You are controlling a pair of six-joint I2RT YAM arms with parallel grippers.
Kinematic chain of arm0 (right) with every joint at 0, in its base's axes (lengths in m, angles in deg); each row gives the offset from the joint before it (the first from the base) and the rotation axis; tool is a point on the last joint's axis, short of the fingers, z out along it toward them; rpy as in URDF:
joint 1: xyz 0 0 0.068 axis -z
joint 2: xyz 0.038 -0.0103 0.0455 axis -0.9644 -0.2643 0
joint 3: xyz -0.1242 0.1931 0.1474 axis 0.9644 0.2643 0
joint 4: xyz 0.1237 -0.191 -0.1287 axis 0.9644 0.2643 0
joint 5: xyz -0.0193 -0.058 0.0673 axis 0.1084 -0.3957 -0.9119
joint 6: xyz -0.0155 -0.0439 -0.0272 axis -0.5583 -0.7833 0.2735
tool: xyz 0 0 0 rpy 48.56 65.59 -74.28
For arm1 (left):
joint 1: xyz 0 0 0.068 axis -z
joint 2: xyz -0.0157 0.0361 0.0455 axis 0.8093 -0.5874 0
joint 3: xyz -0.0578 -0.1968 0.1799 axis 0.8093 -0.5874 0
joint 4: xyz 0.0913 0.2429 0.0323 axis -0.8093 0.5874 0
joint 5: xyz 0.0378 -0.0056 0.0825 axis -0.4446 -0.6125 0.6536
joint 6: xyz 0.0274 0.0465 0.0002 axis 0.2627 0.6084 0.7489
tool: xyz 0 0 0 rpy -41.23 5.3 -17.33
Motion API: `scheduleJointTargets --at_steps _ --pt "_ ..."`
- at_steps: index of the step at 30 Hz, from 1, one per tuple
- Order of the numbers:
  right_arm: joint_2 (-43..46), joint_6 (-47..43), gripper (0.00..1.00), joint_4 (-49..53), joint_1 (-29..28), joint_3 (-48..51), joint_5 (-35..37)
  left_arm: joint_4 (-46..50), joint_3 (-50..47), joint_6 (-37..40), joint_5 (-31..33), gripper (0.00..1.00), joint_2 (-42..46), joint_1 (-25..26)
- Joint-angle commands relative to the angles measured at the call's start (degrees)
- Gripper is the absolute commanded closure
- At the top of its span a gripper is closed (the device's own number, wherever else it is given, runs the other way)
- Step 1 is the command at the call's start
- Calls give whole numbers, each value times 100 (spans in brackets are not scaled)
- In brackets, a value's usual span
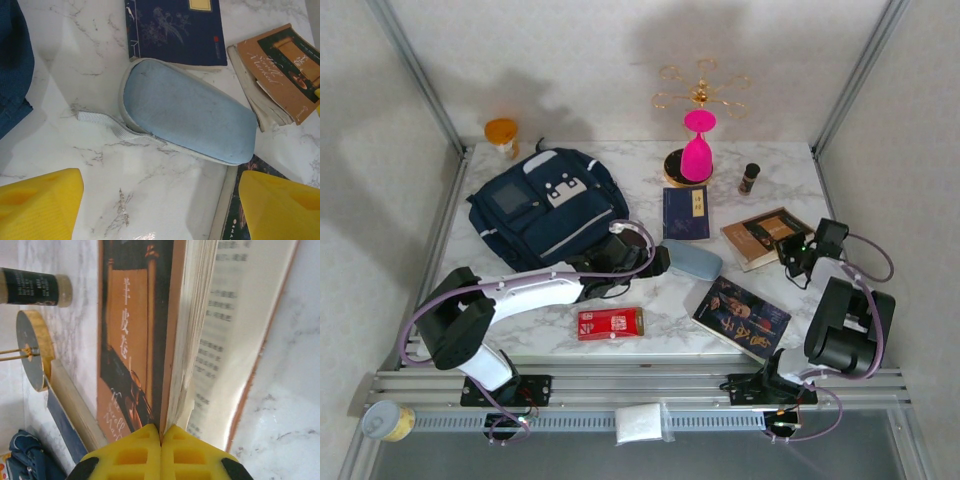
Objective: Pack the student bag
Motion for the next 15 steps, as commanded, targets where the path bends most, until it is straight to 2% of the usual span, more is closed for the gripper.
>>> scheduleJointTargets --at_steps 1,15 --pt "343 -493 100 499 54 -403 -150 259 225 68 88 18 144 -33" --pt "1036 -1174 100 2201 -108 -1925 -848 452 190 90 -370 17 1129 -788"
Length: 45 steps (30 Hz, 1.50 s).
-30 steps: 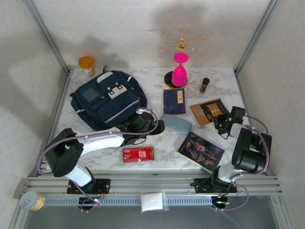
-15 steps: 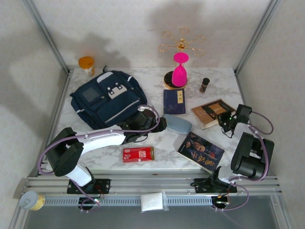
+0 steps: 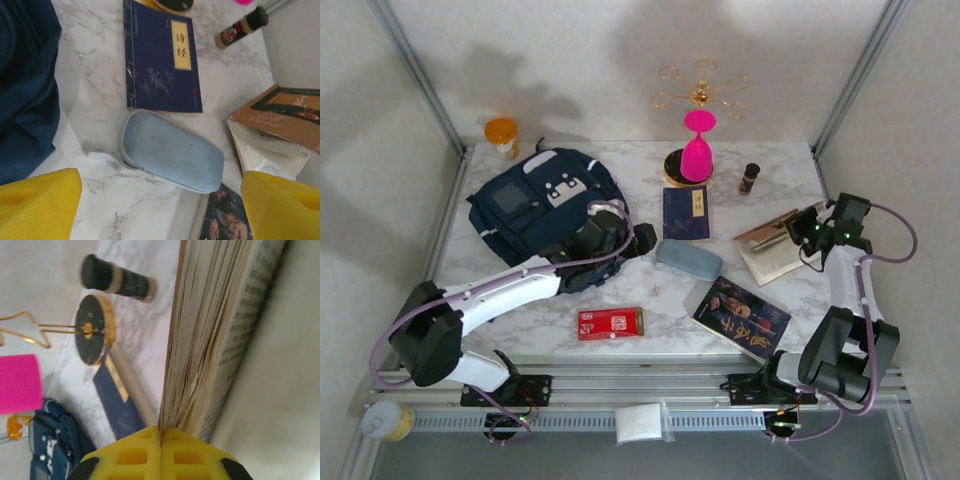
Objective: Pack the student bag
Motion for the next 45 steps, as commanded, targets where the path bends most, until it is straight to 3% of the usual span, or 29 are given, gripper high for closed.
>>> scheduleJointTargets --at_steps 1,5,14,19,26,30,38,45 --pt "192 -291 100 382 -164 -547 -498 238 98 81 -163 17 327 -162" --pt "174 -396 100 738 -503 -994 -681 305 61 61 -321 17 619 -435" --pt "80 -494 100 1211 -1283 -1754 -1356 140 -96 29 -1411 12 1159 -1347" --pt "-142 -568 100 1377 -1780 -2251 -1718 -6 -51 -96 -1723 9 1102 -1560" --pt "-666 -626 100 1274 -2651 -2778 -2101 -957 -285 -618 -2425 3 720 -1660" --pt "-959 -509 100 1047 -3033 -3027 -2369 -1772 -596 -1109 -3187 1 438 -1978" --pt "-1467 -313 100 547 -3731 -3325 -2630 -4317 -1547 -2265 -3874 1 68 -2407" --pt "-1917 122 100 -191 -4335 -3634 -2840 -4846 -2099 -2436 -4055 1 122 -2723"
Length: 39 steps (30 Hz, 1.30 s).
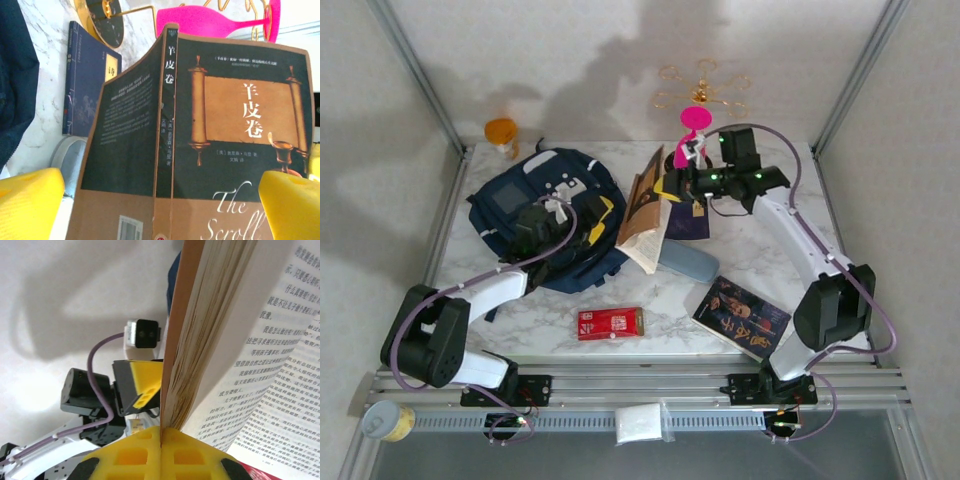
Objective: Pack the student bag
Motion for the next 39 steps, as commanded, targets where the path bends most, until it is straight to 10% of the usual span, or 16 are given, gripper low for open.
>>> scheduleJointTargets --at_steps 1,13,25,39 --pt "-103 352 100 -954 -242 -301 -501 -1032 -249 -384 -301 1 58 -132" --pt "-459 474 100 -1460 -582 325 -538 -2491 -864 -1304 -258 5 572 -156" --pt "-622 157 100 -1516 -441 1065 -378 -1747 -1088 -920 19 48 885 -195" --pt "-1030 -64 100 -1480 -637 936 -362 -221 -688 -197 45 65 813 -193"
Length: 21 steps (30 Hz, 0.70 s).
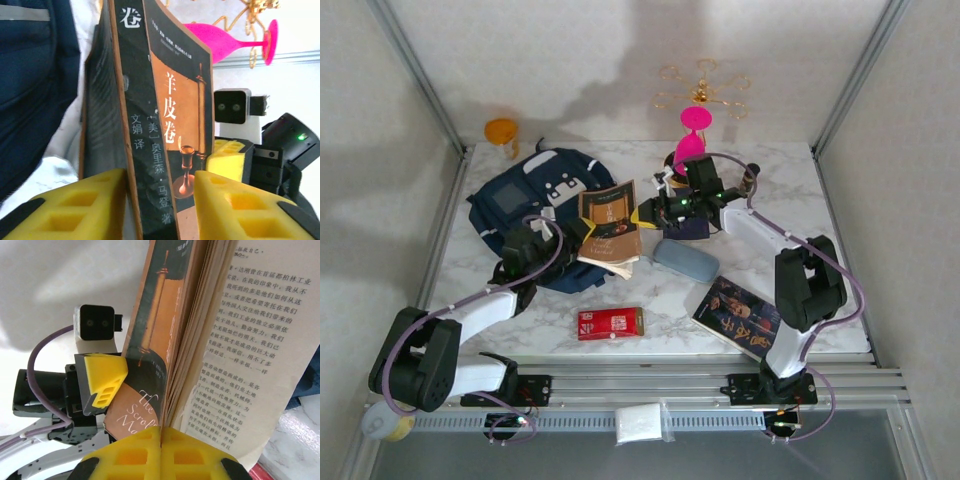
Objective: Pack the student bag
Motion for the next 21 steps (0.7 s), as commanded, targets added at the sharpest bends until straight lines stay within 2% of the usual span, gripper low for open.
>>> scheduleJointTargets --at_steps 1,4,6,11,12,15,17,21 --pt "-119 -202 100 -42 -97 -127 -44 62 345 273 -138 69 81 23" --pt "-91 -321 100 173 -86 -143 129 76 372 270 -143 78 146 27" --pt "-34 -332 92 191 -71 -106 177 78 413 258 -143 85 186 18" --pt "409 -130 51 4 33 320 360 -200 552 -18 -200 97 339 20" --pt "578 12 42 -195 102 541 373 -294 577 -118 -208 100 369 25" --pt "984 539 16 -965 355 1240 192 -747 592 -497 -233 100 466 57" --pt "1154 1015 3 -1731 397 1653 -54 -1083 640 -752 -218 100 510 109" --pt "1371 2029 1 -3389 358 2100 -561 -1387 936 -960 -100 100 552 367"
